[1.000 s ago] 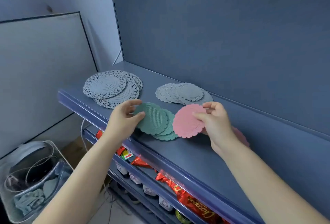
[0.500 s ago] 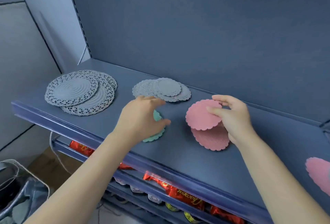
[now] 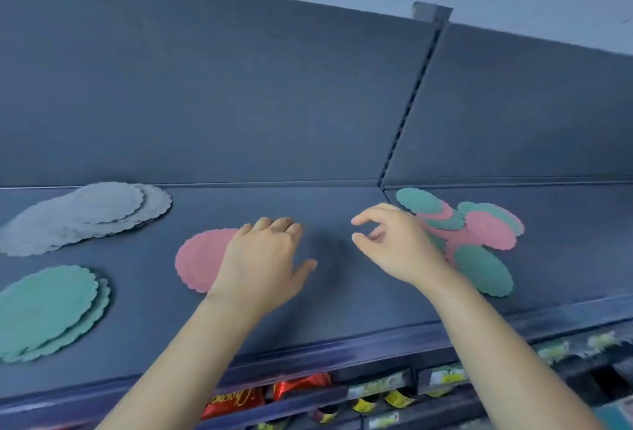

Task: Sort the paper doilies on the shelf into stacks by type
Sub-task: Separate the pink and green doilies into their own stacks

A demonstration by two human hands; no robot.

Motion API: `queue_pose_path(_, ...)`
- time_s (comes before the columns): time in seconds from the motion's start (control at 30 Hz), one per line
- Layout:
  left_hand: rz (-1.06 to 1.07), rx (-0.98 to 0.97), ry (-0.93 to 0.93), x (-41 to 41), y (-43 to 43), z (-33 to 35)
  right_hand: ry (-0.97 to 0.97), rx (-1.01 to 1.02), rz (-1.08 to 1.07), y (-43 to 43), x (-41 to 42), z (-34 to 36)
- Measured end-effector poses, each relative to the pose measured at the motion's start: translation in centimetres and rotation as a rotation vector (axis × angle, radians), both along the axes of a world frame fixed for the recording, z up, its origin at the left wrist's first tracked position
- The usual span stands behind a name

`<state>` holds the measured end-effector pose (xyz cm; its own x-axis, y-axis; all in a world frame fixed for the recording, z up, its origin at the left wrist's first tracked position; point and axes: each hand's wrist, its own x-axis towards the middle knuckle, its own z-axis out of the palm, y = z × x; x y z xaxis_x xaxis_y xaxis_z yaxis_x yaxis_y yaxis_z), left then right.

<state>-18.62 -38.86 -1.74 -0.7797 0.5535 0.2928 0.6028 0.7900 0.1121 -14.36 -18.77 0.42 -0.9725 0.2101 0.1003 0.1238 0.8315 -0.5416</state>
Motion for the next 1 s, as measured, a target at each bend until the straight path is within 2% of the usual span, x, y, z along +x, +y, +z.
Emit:
queue_pose_path(0.2, -0.075, -0.003, -0.021, 4.0, 13.6, -0.4, -0.014, -0.034, -0.095, 15.9, 4.8, 0.0)
queue_pose_path(0.43, -0.015, -0.096, -0.076, 8.1, 31.2, -2.1, -0.121, -0.088, -0.016, 32.2, 9.6, 0.6)
queue_pose_path(0.57, 0.082, -0.144, -0.092, 6.8, 37.5, -1.2, -0.299, -0.033, 0.176, 36.0, 9.0, 0.8)
queue_pose_path(0.8, 0.09, -0.241, -0.198, 1.8, 41.5, -1.2, -0.246, 0.087, 0.234, 39.0, 3.6, -1.4)
queue_pose_path(0.93, 0.112, -0.229, -0.31, 0.2, 42.4, 0.0, -0.28, -0.026, 0.27, 40.1, 0.4, -1.9)
queue_pose_path(1.0, 0.126, -0.199, -0.347, -0.3, 42.7, 0.1, -0.327, -0.013, 0.295, 40.6, -1.3, -1.7)
